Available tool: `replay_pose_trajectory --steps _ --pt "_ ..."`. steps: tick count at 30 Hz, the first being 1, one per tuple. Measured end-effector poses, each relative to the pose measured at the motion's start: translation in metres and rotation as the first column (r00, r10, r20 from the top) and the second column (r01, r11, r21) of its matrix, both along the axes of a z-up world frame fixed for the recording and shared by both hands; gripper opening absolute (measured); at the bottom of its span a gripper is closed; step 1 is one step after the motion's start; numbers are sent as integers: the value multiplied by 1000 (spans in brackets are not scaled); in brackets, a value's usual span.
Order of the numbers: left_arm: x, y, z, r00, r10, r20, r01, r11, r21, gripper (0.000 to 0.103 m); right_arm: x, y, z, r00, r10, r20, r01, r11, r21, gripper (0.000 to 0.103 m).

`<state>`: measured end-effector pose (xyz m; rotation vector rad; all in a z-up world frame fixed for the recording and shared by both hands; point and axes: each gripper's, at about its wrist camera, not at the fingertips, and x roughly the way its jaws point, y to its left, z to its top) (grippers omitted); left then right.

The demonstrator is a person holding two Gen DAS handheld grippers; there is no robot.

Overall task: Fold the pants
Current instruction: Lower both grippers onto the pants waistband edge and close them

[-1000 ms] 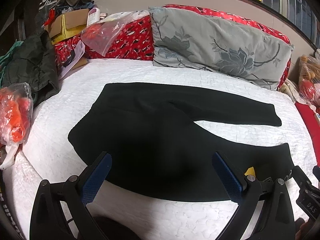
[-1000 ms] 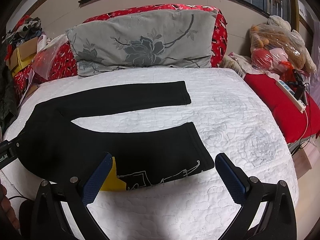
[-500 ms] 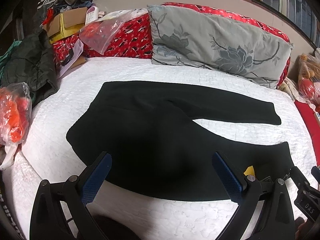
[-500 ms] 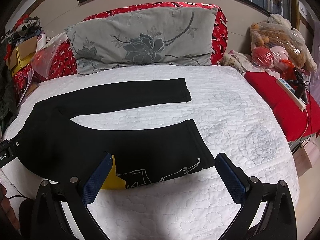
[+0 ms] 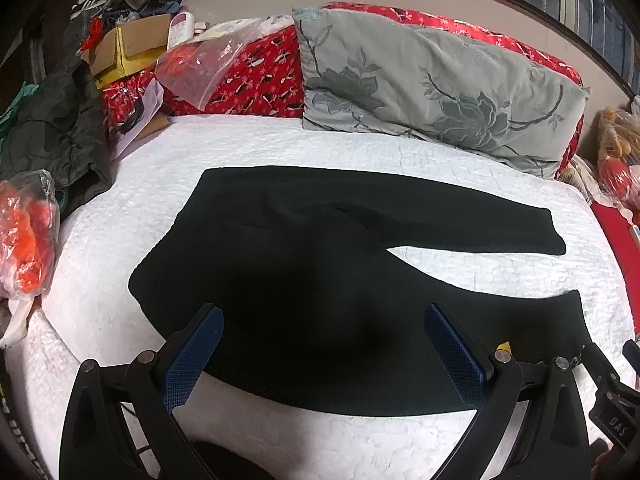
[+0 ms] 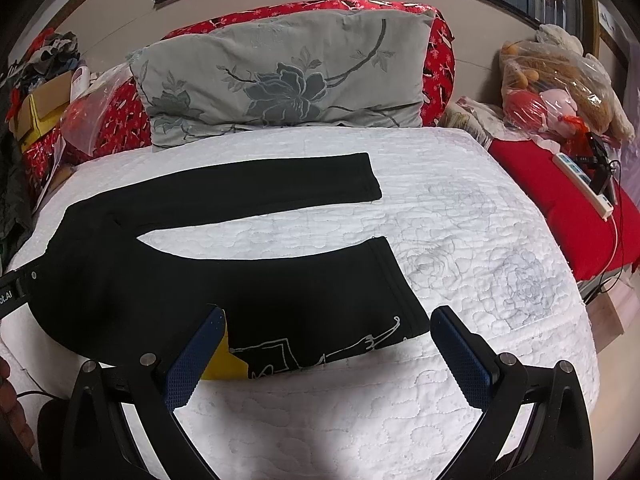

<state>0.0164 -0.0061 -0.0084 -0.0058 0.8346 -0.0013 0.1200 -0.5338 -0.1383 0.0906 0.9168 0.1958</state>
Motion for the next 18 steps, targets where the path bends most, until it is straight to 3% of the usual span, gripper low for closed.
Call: replay_pose_trajectory --steps 6,10,14,18 --pt "31 9 3 998 14 -56 -14 1000 -4 102 18 -13 4 999 -36 -1 36 999 11 103" --pt "63 16 2 990 -4 -144 1 1000 -23 102 36 -25 7 999 -55 -2 55 998 16 103" --pt "110 40 8 974 -30 -226 15 998 -66 102 72 -41 9 997 -64 -36 67 995 68 103" --pt "172 74 16 949 -18 -315 -2 998 -64 102 130 -50 0 994 -64 -93 72 994 79 103"
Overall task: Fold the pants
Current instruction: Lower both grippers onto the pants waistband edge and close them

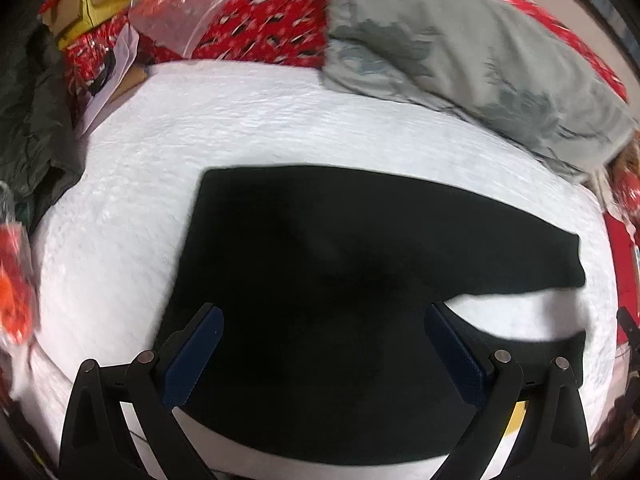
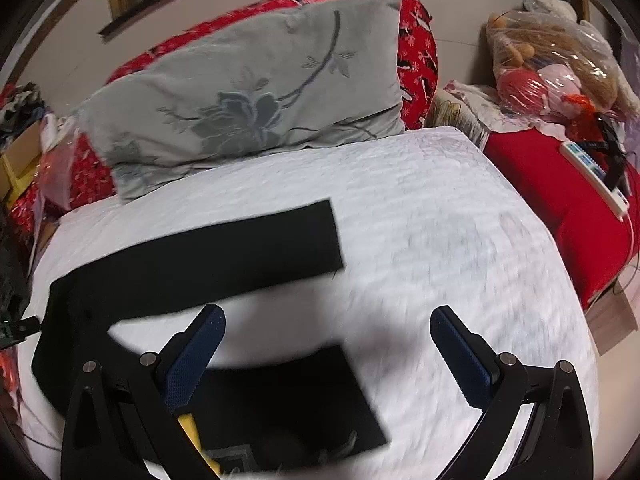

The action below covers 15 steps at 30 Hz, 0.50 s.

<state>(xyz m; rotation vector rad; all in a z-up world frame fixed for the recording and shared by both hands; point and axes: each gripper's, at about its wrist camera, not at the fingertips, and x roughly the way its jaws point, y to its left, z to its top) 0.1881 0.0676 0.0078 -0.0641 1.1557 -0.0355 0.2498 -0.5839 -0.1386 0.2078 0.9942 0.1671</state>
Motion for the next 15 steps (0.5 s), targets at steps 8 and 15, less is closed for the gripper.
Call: replay_pose_trajectory --steps 8,15 --pt "104 71 -15 989 71 -128 -70 997 13 100 77 6 -31 993 43 -109 -39 998 40 103" --pt "161 91 -56 968 75 -239 -93 994 -64 99 124 12 -59 984 53 -173 -40 996 75 102"
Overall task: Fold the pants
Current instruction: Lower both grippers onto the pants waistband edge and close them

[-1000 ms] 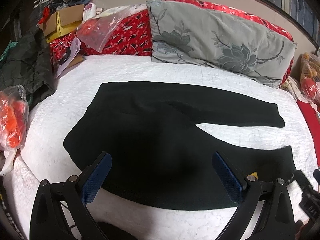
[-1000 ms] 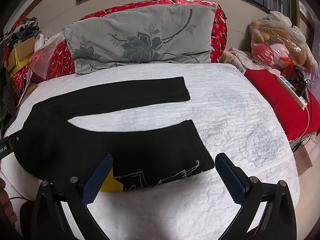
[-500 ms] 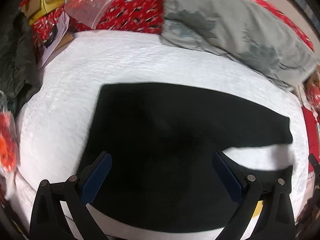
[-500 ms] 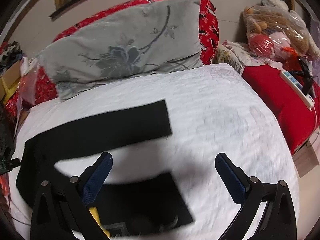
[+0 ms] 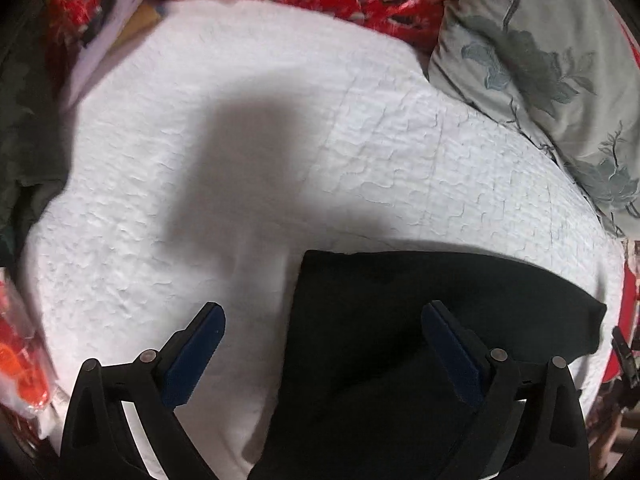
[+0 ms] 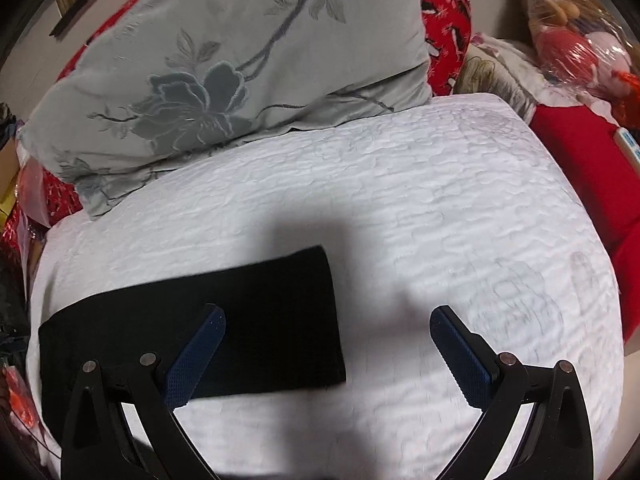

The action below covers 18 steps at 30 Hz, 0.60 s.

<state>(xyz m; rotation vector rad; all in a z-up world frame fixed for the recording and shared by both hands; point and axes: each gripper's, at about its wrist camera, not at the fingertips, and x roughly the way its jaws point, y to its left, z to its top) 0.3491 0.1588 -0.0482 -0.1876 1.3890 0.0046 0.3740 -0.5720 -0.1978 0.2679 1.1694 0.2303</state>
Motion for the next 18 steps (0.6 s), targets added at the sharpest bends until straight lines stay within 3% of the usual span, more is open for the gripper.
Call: replay_pose_trajectory --steps 3,8,10,11,14,15,16,18 --pt "3 -1 -13 999 -38 0 38 999 -35 98 13 4 -8 1000 20 -17 -20 1000 16 102" --pt "10 -10 -36 994 -104 -31 103 994 -21 98 32 20 -22 993 108 -56 -106 994 40 96" --pt "15 -13 -43 992 -120 -47 119 992 -33 98 36 30 -28 984 158 -80 -155 987 44 82" --pt "18 -14 -46 991 -126 -52 124 991 -40 98 38 34 -32 979 180 -99 -175 983 53 70" --pt "29 -16 -52 986 -145 -80 140 988 -66 96 37 41 -32 975 207 -85 -204 978 46 55" --pt "34 -16 -54 984 -153 -94 146 987 -73 96 36 42 -31 971 225 -78 -220 973 69 36" --pt "38 -17 -55 982 -158 -103 151 986 -74 95 36 42 -32 969 233 -80 -227 971 81 27" --pt "46 -21 -57 977 -180 -116 174 983 -65 94 35 45 -32 966 247 -79 -240 967 84 22"
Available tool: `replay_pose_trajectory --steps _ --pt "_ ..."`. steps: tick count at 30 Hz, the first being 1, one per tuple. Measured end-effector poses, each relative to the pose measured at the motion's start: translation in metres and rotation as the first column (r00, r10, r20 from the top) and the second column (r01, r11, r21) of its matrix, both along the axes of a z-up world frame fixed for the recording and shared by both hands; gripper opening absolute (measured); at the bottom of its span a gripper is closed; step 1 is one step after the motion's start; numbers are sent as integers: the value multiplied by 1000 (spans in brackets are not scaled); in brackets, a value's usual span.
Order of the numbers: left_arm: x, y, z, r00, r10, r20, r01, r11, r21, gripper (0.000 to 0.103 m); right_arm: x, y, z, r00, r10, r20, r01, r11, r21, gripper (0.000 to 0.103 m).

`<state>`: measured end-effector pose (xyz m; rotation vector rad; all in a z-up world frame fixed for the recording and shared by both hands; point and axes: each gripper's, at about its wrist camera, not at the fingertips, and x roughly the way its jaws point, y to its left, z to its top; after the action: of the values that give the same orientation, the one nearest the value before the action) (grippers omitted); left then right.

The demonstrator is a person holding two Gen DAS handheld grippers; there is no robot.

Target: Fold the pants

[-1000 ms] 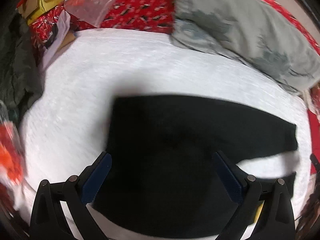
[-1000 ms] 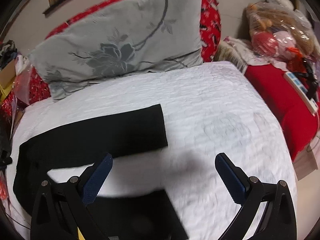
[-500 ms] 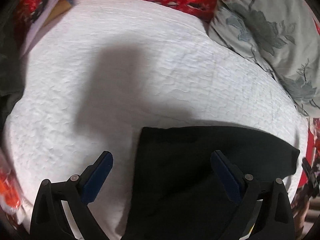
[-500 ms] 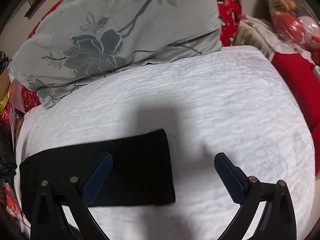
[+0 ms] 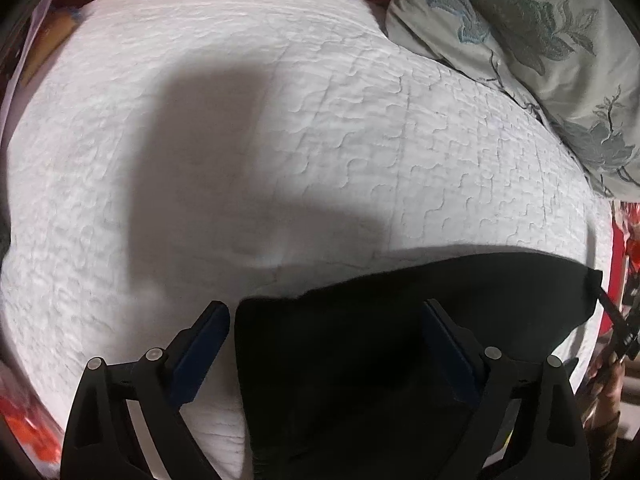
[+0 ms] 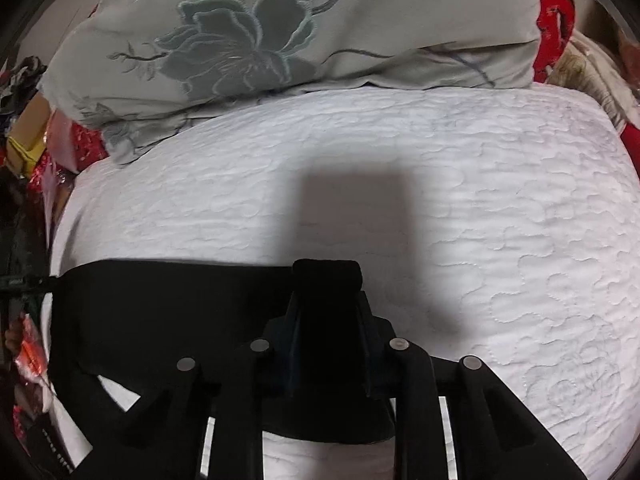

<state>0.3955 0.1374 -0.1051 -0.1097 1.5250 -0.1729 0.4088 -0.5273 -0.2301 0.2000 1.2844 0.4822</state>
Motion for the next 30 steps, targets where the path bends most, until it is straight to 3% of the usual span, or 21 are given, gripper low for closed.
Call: replay_pose_trajectory --steps 2,4,8,11,13,15,20,23,25,26,28,30 --pt "7 -6 -1 999 -35 -5 35 999 25 92 -1 2 1 1000 10 11 -10 1000 -12 20" --pt "8 -17 -3 997 -79 -22 80 995 55 81 -3 6 1 1000 14 18 -14 1000 -16 18" --pt "5 -33 -10 986 -158 -61 166 973 158 68 -4 9 2 1000 7 24 -6 1000 -31 17" --pt "2 -35 -16 985 -157 -75 169 967 193 56 -5 7 3 1000 2 30 -1 999 -36 17" --pt "0 -36 -13 986 -155 -58 164 966 202 40 -7 7 6 999 -3 38 5 999 -34 16" --pt "-2 -35 -8 990 -137 -41 143 971 194 31 -9 6 10 999 -5 46 6 999 -32 14" --pt "-10 -35 1 989 -145 -17 146 971 187 31 -17 4 15 999 -3 47 5 999 -42 14" --pt "-11 -22 4 994 -108 -19 109 983 145 42 -20 4 15 999 -7 45 9 999 -46 14" --pt "-11 -11 4 996 -84 -19 85 989 120 44 -22 2 15 999 -14 43 16 999 -43 14" --pt "-12 -7 5 997 -75 -15 76 990 117 43 -22 2 15 999 -16 42 18 999 -42 14" --pt "-13 -3 7 997 -76 -1 76 988 137 31 -23 0 14 999 -15 42 17 999 -45 14" --pt "-15 -6 7 997 -76 7 73 983 171 29 -22 3 13 999 -8 43 11 998 -56 14"
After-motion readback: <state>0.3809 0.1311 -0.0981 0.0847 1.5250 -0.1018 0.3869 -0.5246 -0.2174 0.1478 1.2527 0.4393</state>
